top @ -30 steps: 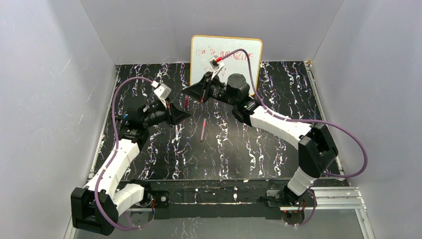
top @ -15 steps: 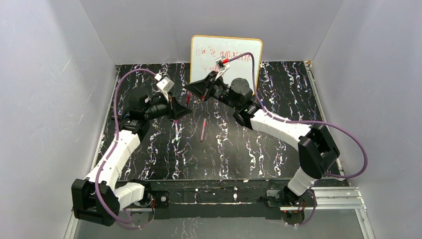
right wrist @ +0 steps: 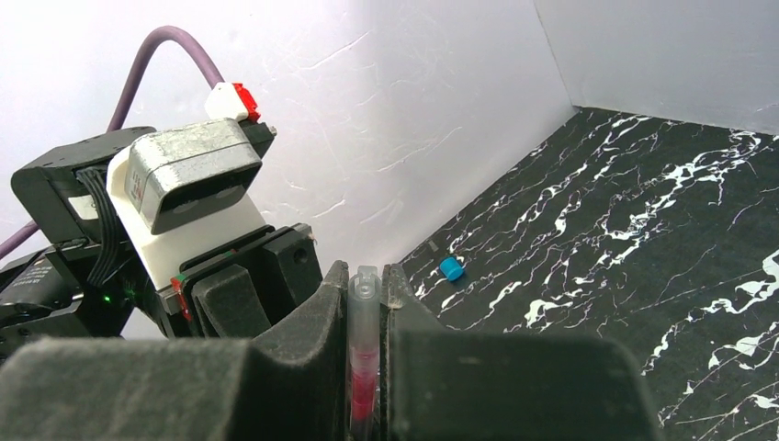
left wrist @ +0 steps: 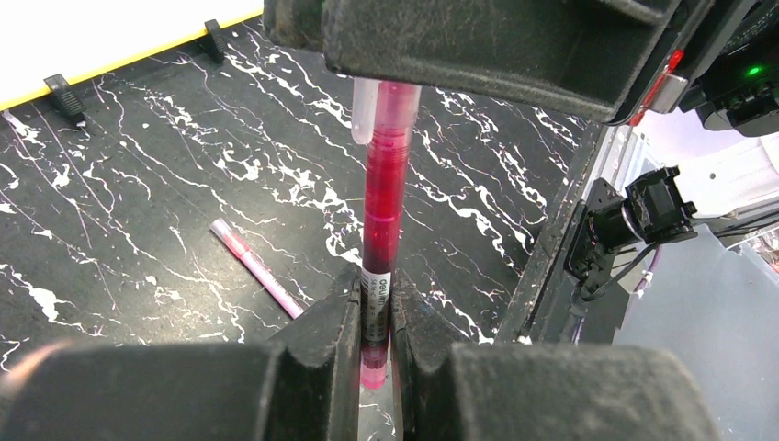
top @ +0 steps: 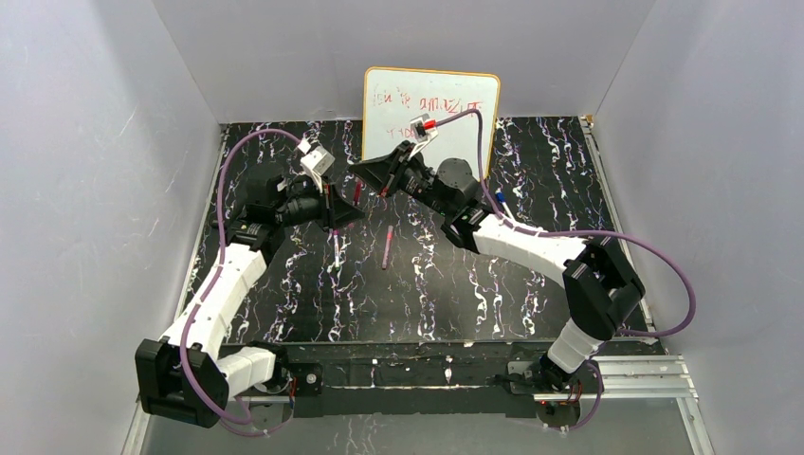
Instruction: Insert the pens into the pen caps
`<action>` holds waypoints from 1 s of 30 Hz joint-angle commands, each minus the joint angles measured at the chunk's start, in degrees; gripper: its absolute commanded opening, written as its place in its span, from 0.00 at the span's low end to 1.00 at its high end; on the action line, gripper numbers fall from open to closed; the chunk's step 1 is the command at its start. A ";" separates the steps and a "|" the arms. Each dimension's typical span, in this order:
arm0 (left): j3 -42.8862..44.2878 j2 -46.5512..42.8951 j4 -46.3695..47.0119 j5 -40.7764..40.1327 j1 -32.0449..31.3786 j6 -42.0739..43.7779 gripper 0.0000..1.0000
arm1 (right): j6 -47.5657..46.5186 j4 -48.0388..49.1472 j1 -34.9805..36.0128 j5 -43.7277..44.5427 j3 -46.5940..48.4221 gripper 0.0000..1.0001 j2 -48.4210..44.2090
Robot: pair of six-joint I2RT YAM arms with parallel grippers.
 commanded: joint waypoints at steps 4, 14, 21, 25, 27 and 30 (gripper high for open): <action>8.98 -1.36 12.36 -3.38 0.25 0.93 0.00 | 0.27 -13.17 7.66 -12.28 -6.68 0.01 4.09; 11.23 -1.11 10.68 -3.84 0.25 2.14 0.00 | 0.25 -12.76 8.59 -11.96 -8.41 0.01 4.11; 11.44 -1.54 10.57 -4.21 0.25 2.06 0.00 | 0.07 -12.72 8.58 -12.04 -8.51 0.01 4.15; 11.64 -1.50 10.51 -4.28 0.25 1.97 0.00 | 0.18 -12.52 8.61 -12.00 -8.59 0.01 4.16; 11.59 -1.58 10.58 -4.30 0.25 1.92 0.00 | 0.13 -12.52 8.62 -11.91 -8.54 0.01 4.14; 11.63 -1.65 10.58 -4.35 0.25 1.92 0.00 | 0.10 -12.54 8.65 -11.99 -8.65 0.01 4.14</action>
